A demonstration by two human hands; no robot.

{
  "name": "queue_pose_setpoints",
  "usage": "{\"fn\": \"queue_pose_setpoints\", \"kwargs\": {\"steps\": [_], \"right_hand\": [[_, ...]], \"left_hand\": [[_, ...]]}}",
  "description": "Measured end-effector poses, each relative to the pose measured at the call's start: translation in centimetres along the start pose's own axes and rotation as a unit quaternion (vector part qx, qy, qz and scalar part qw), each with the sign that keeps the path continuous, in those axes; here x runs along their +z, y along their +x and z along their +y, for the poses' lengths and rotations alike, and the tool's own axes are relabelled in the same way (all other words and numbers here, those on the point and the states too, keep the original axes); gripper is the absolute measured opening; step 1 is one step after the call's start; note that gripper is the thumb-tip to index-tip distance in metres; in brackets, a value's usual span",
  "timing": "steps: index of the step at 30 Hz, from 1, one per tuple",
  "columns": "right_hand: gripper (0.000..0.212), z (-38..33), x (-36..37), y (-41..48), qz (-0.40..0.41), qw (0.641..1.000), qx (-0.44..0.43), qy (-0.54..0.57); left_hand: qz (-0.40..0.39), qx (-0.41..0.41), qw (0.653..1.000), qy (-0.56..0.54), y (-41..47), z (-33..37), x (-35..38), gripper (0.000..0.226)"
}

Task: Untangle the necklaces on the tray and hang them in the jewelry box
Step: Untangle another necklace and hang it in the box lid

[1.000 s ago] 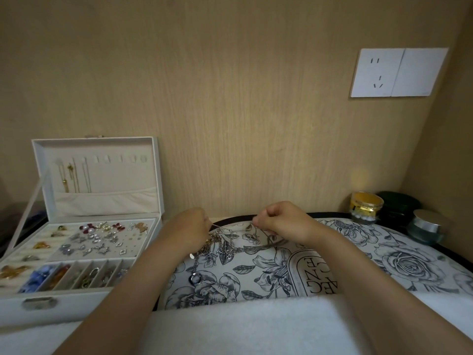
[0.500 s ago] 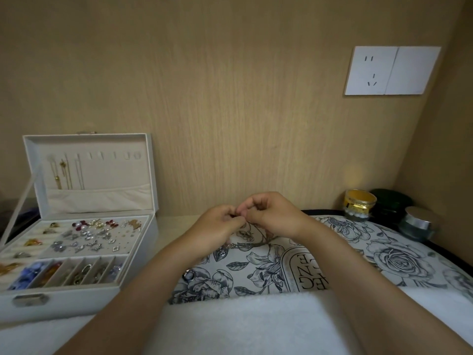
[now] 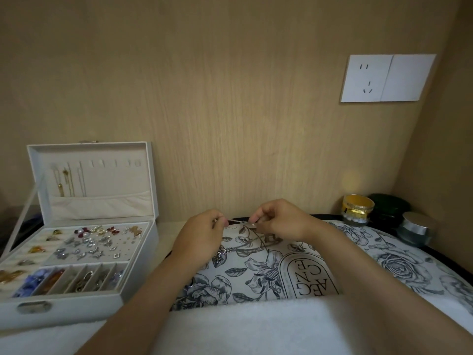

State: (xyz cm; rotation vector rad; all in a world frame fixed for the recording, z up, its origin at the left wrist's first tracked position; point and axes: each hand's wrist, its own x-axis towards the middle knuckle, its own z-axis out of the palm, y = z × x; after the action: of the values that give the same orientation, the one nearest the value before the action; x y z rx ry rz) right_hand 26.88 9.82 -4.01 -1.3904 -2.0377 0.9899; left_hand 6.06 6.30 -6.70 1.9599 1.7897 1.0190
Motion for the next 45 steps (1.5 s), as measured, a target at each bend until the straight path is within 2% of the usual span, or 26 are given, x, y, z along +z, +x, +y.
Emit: {"fn": "queue_pose_setpoints", "kwargs": {"steps": [2,7,12,14,19,22,24,27,31,33,35,38,42,43,45], "right_hand": [[0.021,0.3,-0.3,0.1,-0.007,1.000,0.003,-0.011],[0.038,2.1,0.5,-0.3,-0.043,0.991,0.011,-0.126],[0.004,3.2,0.2,-0.5,-0.012,0.993,-0.001,-0.114],[0.006,3.6,-0.4,-0.7,0.001,0.986,0.008,-0.166],[0.021,4.3,-2.9,-1.4,0.066,0.919,0.123,-0.369],[0.013,4.7,-3.5,-1.8,0.109,0.890,0.126,-0.424],[0.018,5.1,-3.3,-1.6,0.118,0.908,0.085,-0.392],[0.022,5.2,-2.2,-1.2,0.109,0.964,-0.011,-0.242],[0.013,4.9,0.0,-0.9,0.058,0.976,-0.098,-0.185],[0.009,4.7,0.3,-0.7,0.060,0.972,-0.106,-0.199],[0.013,4.6,0.2,-0.5,0.078,0.955,-0.101,-0.268],[0.023,4.6,-0.3,-0.7,0.114,0.915,-0.027,-0.386],[0.029,4.7,-1.0,-1.2,0.152,0.853,0.071,-0.494],[0.028,4.7,-1.0,-1.2,0.159,0.852,0.064,-0.494],[0.029,4.7,-0.5,-1.1,0.158,0.887,0.005,-0.434]], "left_hand": [[0.005,-0.028,1.000,-0.014,0.3,-0.3,0.0,0.024],[0.022,-0.055,0.998,-0.003,0.6,-1.0,-0.5,0.027],[0.010,-0.022,0.997,0.067,1.3,-1.1,0.3,0.028],[0.009,-0.008,0.995,0.102,1.9,-1.3,0.9,0.027],[-0.036,0.020,0.989,0.143,3.1,-0.5,2.3,0.019],[-0.079,0.082,0.987,0.118,3.5,1.1,3.4,0.018],[-0.125,0.116,0.980,0.104,3.4,2.1,4.1,0.014],[-0.142,0.141,0.973,0.115,3.1,2.2,4.7,0.009],[-0.132,0.135,0.980,0.067,2.9,1.0,4.0,0.007],[-0.142,0.139,0.978,0.056,2.9,0.3,3.1,0.004],[-0.153,0.148,0.975,0.061,2.9,-0.3,2.4,0.013],[-0.163,0.147,0.973,0.072,3.0,-0.7,2.1,0.019],[-0.160,0.172,0.969,0.071,2.7,-0.4,2.7,0.010],[-0.155,0.178,0.969,0.075,2.6,-0.3,2.9,0.009],[-0.144,0.186,0.967,0.101,2.6,-0.2,3.1,0.007]]}}
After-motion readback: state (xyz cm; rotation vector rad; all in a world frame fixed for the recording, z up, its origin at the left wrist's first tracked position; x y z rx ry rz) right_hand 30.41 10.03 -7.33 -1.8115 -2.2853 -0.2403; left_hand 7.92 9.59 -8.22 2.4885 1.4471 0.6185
